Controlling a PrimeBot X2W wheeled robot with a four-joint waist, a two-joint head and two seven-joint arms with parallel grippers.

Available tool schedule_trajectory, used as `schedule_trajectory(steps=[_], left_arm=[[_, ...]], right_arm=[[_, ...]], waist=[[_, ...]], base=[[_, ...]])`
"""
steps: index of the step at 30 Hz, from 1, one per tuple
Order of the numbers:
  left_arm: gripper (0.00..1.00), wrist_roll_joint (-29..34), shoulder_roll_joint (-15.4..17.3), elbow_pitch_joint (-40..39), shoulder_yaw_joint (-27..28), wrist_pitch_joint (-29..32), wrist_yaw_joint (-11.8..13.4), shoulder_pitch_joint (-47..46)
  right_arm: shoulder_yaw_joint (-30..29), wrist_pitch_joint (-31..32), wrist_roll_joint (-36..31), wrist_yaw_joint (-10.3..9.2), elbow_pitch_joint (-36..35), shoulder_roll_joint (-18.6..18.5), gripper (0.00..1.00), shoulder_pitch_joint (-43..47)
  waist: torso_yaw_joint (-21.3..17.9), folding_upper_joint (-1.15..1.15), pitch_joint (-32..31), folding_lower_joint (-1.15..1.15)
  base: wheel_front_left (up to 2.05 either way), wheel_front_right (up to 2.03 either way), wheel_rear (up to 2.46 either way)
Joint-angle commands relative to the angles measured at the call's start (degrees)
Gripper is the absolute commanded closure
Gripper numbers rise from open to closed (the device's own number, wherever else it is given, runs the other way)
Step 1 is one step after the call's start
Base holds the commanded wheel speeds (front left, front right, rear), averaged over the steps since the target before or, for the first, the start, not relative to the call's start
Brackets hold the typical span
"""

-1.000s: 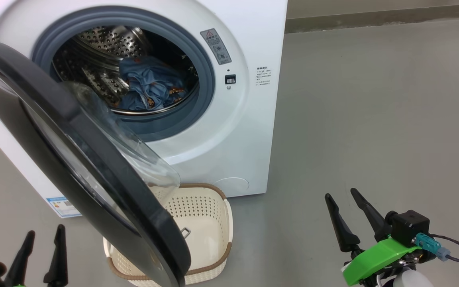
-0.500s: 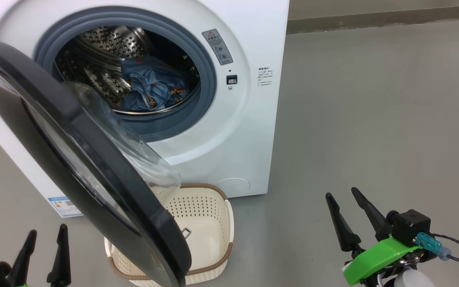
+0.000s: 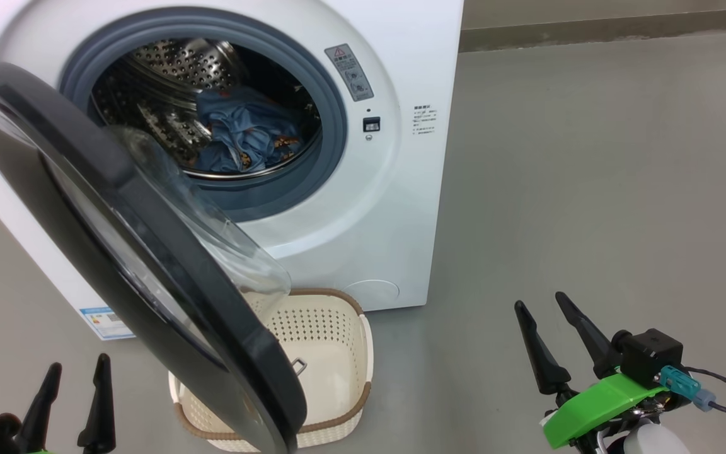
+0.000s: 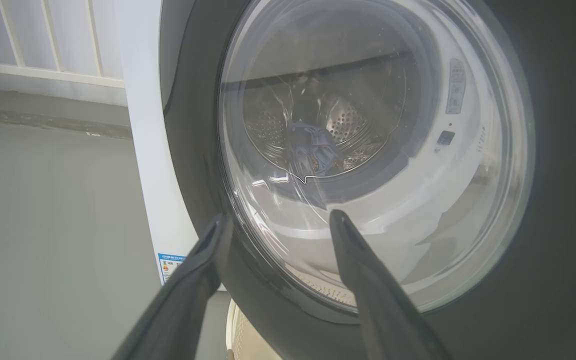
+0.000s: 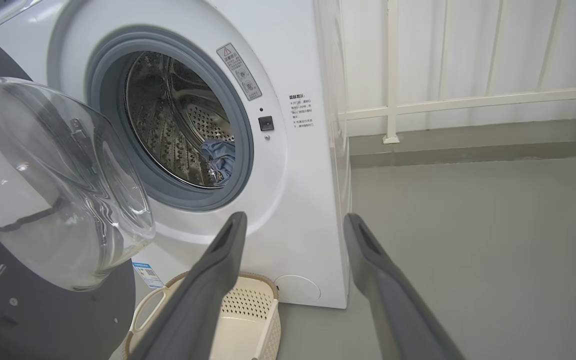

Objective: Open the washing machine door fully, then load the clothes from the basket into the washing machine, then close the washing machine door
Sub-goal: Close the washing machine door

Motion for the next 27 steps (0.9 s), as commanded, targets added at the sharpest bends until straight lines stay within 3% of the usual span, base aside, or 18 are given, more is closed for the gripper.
schedule_trajectory(steps=[1,3,5,7,8,9,19,27], left_arm=[[0.0,0.52,1.24,-1.46,1.97,-0.59,-0.15,-2.25],[0.0,0.55,1.23,-1.53,1.77,-0.59,-0.15,-2.35],[0.0,0.54,1.21,-1.6,1.54,-0.59,-0.15,-2.47],[0.0,0.5,1.11,-1.77,1.47,-0.59,-0.15,-2.55],[0.0,0.47,1.07,-1.8,1.35,-0.59,-0.15,-2.54],[0.0,0.44,1.01,-1.8,1.21,-0.59,-0.15,-2.55],[0.0,0.3,0.39,-0.97,0.39,-0.59,-0.15,-2.59],[0.0,0.26,1.01,-0.05,-1.4,-0.59,-0.15,-2.88]], right_arm=[[1.51,-0.7,-0.26,0.09,-2.02,-0.23,0.0,-0.86],[1.63,-0.7,-0.33,0.09,-2.93,-0.3,0.01,-1.14],[1.97,-0.7,-0.41,0.09,-3.98,-0.33,0.42,-1.61],[2.51,-0.7,-0.49,0.09,-5.56,-0.38,0.69,-2.52],[2.68,-0.7,-0.57,0.09,-6.68,-0.37,0.94,-3.08],[2.9,-0.7,-0.72,0.09,-7.81,-0.36,1.0,-3.6],[6.51,-0.7,-2.62,0.09,-15.04,-0.77,1.0,-8.66],[13.65,-0.7,-2.59,0.09,-18.31,-1.7,1.0,-14.1]], waist=[[0.25,0.0,0.04,0.0],[0.78,0.0,0.16,0.0],[1.5,0.0,0.26,0.0],[2.36,0.0,0.38,0.0],[2.83,0.0,0.43,0.0],[3.35,0.0,0.48,0.0],[8.54,0.0,0.45,0.0],[13.96,0.0,-0.17,0.0]], base=[[0.0,0.0,0.0],[0.0,0.0,0.0],[0.0,0.0,0.0],[0.0,0.0,0.0],[0.0,0.0,0.0],[0.0,0.0,0.0],[0.0,0.0,0.0],[0.0,0.0,0.0]])
